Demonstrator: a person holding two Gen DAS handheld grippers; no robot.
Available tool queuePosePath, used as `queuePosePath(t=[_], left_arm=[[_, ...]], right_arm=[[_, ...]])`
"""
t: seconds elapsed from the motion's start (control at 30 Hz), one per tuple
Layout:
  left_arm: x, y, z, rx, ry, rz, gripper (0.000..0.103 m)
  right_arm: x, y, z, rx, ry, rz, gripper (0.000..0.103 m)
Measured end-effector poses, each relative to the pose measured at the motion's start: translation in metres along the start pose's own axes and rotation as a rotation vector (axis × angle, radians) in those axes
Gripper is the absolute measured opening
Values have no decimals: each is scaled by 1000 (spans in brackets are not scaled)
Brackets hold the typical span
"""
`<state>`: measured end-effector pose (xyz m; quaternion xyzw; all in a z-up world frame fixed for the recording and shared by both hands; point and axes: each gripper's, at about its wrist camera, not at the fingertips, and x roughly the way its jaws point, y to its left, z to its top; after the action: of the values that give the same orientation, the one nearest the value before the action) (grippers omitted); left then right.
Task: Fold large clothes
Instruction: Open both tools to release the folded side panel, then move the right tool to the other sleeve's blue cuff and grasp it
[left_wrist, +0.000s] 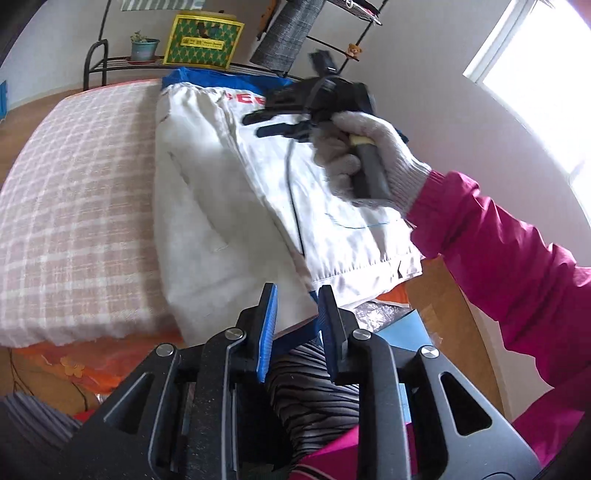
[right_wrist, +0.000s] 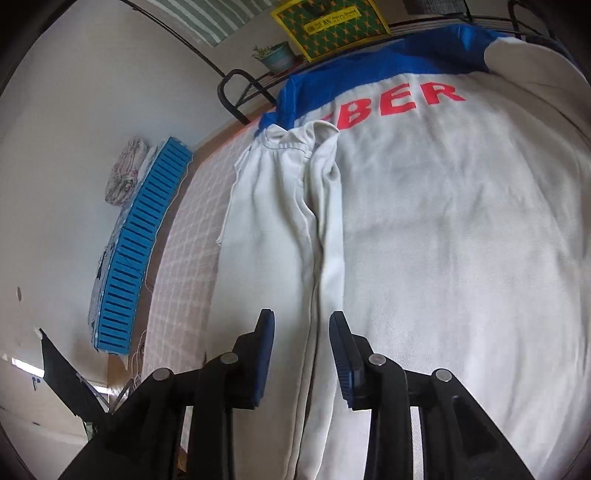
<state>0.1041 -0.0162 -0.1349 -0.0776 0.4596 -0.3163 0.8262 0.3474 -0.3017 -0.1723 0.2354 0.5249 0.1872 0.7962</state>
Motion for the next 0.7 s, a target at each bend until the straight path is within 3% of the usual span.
queuePosePath(t=[0.13, 0.27, 0.37, 0.5, 0.63, 0.7], left_arm=[[-21, 37, 5, -67, -52, 51, 22], [-1, 69, 14, -159, -47, 65, 22], [23, 68, 14, -154, -25, 17, 22], [60, 41, 10, -62, 29, 15, 22], [96, 30, -4, -11, 106, 59, 22], [113, 33, -12, -5, 144, 98, 21]], right_arm=[[-58, 11, -37, -93, -54, 51, 33], [-80, 23, -90, -173, -35, 10, 37], [-74, 22, -132, -184, 18, 21, 37], [-49, 27, -172, -239, 75, -18, 34], [-22, 10, -182, -184, 116, -77, 27], [-22, 5, -180, -161, 100, -60, 26]])
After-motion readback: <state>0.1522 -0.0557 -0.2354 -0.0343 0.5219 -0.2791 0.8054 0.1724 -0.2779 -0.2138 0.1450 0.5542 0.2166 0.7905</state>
